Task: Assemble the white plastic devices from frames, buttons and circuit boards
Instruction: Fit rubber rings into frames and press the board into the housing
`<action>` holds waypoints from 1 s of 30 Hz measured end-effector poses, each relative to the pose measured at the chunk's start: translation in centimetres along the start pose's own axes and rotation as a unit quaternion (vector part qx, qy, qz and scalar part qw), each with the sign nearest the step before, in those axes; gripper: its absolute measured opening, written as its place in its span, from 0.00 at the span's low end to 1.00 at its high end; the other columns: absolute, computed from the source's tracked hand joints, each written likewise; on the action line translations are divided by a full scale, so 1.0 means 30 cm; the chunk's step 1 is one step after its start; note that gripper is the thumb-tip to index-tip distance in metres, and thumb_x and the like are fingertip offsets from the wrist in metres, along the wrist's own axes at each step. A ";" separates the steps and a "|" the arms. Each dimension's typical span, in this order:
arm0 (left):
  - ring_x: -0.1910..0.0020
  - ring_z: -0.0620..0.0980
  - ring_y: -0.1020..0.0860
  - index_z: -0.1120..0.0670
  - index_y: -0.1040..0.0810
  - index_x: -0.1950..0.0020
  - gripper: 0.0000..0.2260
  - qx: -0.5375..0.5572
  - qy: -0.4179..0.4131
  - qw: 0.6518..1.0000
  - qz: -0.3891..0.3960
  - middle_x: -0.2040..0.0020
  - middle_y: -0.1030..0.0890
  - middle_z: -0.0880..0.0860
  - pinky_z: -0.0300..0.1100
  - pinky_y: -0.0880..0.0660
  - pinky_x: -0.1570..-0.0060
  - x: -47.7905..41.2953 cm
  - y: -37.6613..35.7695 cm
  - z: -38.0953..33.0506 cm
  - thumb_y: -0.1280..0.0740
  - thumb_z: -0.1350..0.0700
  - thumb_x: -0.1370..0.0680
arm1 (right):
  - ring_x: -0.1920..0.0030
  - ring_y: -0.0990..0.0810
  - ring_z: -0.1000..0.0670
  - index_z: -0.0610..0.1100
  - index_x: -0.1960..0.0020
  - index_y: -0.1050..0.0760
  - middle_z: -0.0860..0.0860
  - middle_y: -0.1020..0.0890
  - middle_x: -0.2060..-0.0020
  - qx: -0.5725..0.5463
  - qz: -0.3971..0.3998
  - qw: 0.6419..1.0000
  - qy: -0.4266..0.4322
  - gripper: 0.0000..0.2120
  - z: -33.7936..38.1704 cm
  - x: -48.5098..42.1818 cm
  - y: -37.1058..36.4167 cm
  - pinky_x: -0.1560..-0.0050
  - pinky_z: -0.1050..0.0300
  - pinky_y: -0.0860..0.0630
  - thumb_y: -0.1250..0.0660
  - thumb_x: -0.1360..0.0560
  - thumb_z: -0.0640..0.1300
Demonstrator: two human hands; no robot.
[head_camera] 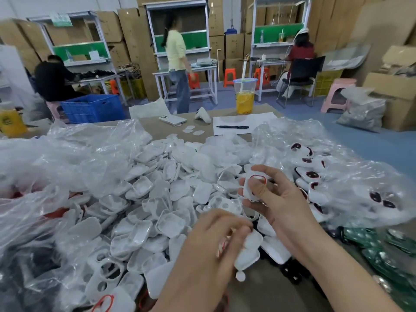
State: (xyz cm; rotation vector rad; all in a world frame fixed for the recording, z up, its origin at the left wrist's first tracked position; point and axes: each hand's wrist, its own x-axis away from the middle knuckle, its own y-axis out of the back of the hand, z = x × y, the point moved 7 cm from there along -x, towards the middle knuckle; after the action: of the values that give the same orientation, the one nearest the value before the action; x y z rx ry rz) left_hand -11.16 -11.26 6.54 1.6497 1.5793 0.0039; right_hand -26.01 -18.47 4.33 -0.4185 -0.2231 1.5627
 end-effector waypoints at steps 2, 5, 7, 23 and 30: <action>0.58 0.39 0.19 0.38 0.16 0.53 0.11 0.162 0.167 0.971 -0.051 0.59 0.16 0.44 0.26 0.28 0.58 -0.005 0.032 0.072 0.35 0.37 0.26 | 0.51 0.13 0.46 0.47 0.44 0.21 0.43 0.13 0.52 0.009 0.021 1.000 -0.004 0.16 -0.001 0.007 -0.018 0.57 0.60 0.19 0.27 0.31 0.47; 0.58 0.46 0.15 0.46 0.13 0.54 0.12 0.346 0.262 0.896 -0.095 0.60 0.14 0.52 0.32 0.22 0.56 -0.008 0.045 0.143 0.28 0.42 0.32 | 0.51 0.13 0.46 0.50 0.48 0.18 0.42 0.13 0.53 0.030 0.053 0.998 -0.016 0.13 -0.009 0.022 -0.051 0.58 0.59 0.18 0.27 0.32 0.51; 0.57 0.51 0.14 0.53 0.12 0.58 0.10 0.464 0.289 0.830 -0.112 0.59 0.14 0.57 0.36 0.19 0.56 -0.010 0.038 0.167 0.26 0.49 0.33 | 0.53 0.13 0.47 0.53 0.50 0.17 0.43 0.13 0.54 0.040 0.072 0.996 -0.022 0.11 -0.016 0.033 -0.077 0.59 0.60 0.19 0.27 0.32 0.52; 0.61 0.53 0.15 0.53 0.13 0.52 0.08 0.471 0.287 0.826 -0.117 0.56 0.14 0.61 0.39 0.19 0.60 -0.012 0.030 0.185 0.28 0.55 0.28 | 0.66 0.20 0.55 0.52 0.53 0.22 0.52 0.18 0.64 0.139 0.116 0.983 0.012 0.11 -0.011 0.078 -0.142 0.63 0.64 0.23 0.28 0.25 0.36; 0.57 0.51 0.13 0.42 0.15 0.51 0.12 0.300 0.215 0.926 -0.074 0.58 0.13 0.53 0.34 0.20 0.56 -0.016 0.060 0.138 0.33 0.60 0.20 | 0.66 0.17 0.53 0.50 0.51 0.21 0.50 0.16 0.65 0.135 0.112 0.984 0.011 0.09 -0.011 0.077 -0.139 0.64 0.65 0.22 0.27 0.25 0.36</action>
State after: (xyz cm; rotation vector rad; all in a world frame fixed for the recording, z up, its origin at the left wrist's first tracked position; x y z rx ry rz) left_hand -7.62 -13.67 5.07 2.0860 2.1925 -0.2342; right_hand -22.04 -16.04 5.40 -0.2548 0.0566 1.7796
